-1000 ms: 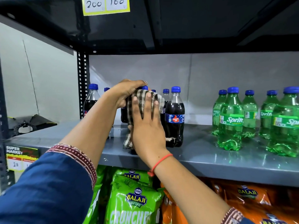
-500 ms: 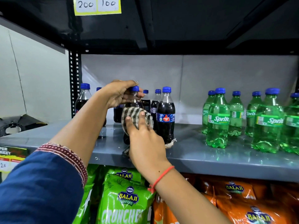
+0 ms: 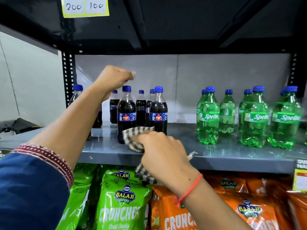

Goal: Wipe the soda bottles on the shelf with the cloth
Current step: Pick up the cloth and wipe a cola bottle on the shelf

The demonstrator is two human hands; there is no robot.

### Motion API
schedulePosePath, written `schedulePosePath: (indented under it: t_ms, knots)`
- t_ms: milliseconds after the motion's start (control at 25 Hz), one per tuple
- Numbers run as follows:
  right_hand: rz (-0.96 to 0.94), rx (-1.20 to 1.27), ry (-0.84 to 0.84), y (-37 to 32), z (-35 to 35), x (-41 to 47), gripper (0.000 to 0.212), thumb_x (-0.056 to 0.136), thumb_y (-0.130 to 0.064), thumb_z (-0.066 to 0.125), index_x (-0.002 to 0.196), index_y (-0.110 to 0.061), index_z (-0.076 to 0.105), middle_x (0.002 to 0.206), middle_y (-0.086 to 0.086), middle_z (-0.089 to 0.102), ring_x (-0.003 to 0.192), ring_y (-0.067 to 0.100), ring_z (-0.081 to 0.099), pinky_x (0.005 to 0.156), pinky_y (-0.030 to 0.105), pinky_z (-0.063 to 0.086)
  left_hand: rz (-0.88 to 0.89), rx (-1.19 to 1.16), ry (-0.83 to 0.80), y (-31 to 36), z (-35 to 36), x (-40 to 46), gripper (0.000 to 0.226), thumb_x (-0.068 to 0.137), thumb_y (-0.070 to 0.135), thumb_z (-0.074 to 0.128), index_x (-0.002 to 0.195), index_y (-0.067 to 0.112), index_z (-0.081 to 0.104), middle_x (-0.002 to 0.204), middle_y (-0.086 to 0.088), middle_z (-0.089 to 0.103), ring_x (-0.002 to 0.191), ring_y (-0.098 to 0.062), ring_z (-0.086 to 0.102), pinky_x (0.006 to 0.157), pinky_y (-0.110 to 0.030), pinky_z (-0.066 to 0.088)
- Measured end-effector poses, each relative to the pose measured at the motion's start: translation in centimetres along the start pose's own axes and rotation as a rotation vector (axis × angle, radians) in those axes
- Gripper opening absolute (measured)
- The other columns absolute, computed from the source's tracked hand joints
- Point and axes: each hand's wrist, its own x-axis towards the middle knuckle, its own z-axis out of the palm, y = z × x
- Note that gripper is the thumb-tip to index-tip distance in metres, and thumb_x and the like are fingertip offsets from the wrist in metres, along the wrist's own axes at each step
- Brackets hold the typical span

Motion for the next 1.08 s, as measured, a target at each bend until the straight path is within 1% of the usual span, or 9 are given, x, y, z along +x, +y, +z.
schedulePosePath:
  t_ms: [80,200,320,400,480,560,680,880,1080]
  knots:
    - [0.058,-0.029,0.141,1.2,-0.6,-0.6,0.050,0.078,-0.005,0.045,0.121,-0.031,0.049,0.131,0.005,0.052,0.104,0.034,0.057,0.074,0.043,0.049,0.248,0.107,0.113,2.4,1.3,-0.4,0.030,0.077,0.036,0.061,0.092,0.012,0.070,0.101,0.008,0.064,0.085,-0.007,0.058,0.073,-0.016,0.045]
    - [0.129,-0.088,0.314,3.0,-1.0,-0.1,0.064,0.076,-0.002,0.047,0.130,-0.035,0.038,0.146,0.002,0.037,0.114,0.032,0.049,0.076,0.042,0.051,0.397,0.179,-0.026,5.2,4.4,-0.3,0.029,0.079,0.037,0.060,0.098,0.017,0.069,0.096,0.011,0.059,0.090,-0.005,0.056,0.077,-0.017,0.038]
    - [0.116,-0.084,0.363,4.9,0.2,1.6,0.068,0.078,0.000,0.046,0.136,-0.031,0.029,0.151,0.006,0.027,0.124,0.032,0.038,0.081,0.043,0.050,0.126,0.171,-0.207,4.5,6.9,0.6,0.020,0.087,0.033,0.050,0.087,0.013,0.055,0.090,-0.008,0.051,0.077,-0.017,0.049,0.067,-0.026,0.039]
    - [0.077,-0.086,0.217,6.0,2.2,2.5,0.068,0.088,-0.004,0.041,0.142,-0.030,0.009,0.156,0.006,0.003,0.138,0.032,0.017,0.097,0.046,0.041,-0.115,-0.042,-0.290,2.9,7.5,0.7,0.020,0.088,0.025,0.050,0.087,0.006,0.057,0.087,-0.012,0.060,0.071,-0.020,0.060,0.064,-0.027,0.050]
    - [0.040,-0.110,0.089,6.8,4.0,3.1,0.068,0.095,-0.012,0.038,0.142,-0.029,-0.008,0.154,0.008,-0.016,0.141,0.033,-0.002,0.111,0.043,0.022,-0.215,-0.205,-0.318,1.9,7.6,0.7,0.021,0.086,0.019,0.054,0.094,0.001,0.060,0.076,-0.009,0.068,0.061,-0.015,0.067,0.055,-0.022,0.056]
    - [-0.008,-0.130,0.129,7.3,4.4,4.4,0.067,0.096,-0.017,0.038,0.141,-0.025,-0.012,0.153,0.012,-0.019,0.140,0.037,-0.007,0.114,0.041,0.012,-0.234,-0.245,-0.295,1.7,7.4,0.9,0.021,0.083,0.017,0.057,0.094,0.000,0.062,0.065,-0.004,0.071,0.059,-0.013,0.067,0.053,-0.020,0.055]
    - [-0.037,-0.103,0.198,7.3,3.9,5.8,0.064,0.096,-0.024,0.037,0.142,-0.022,-0.008,0.153,0.014,-0.017,0.140,0.038,-0.007,0.114,0.041,0.009,-0.270,-0.297,-0.283,1.9,7.4,0.9,0.015,0.082,0.015,0.059,0.083,0.001,0.064,0.054,-0.001,0.070,0.047,-0.011,0.063,0.047,-0.021,0.055]
    - [-0.050,-0.204,0.194,7.3,5.4,4.7,0.072,0.094,-0.021,0.042,0.142,-0.025,-0.011,0.148,0.007,-0.028,0.140,0.038,-0.008,0.114,0.041,0.011,-0.255,-0.264,-0.308,1.8,7.4,0.9,0.024,0.084,0.018,0.057,0.098,-0.001,0.061,0.080,-0.009,0.069,0.062,-0.013,0.066,0.063,-0.023,0.055]
    - [-0.043,-0.188,0.214,7.1,5.0,5.2,0.070,0.095,-0.030,0.037,0.140,-0.024,-0.016,0.149,0.010,-0.026,0.139,0.037,-0.012,0.114,0.043,0.008,-0.279,-0.284,-0.315,1.6,7.3,1.0,0.020,0.082,0.019,0.059,0.088,0.001,0.065,0.072,-0.007,0.070,0.059,-0.015,0.066,0.061,-0.025,0.056]
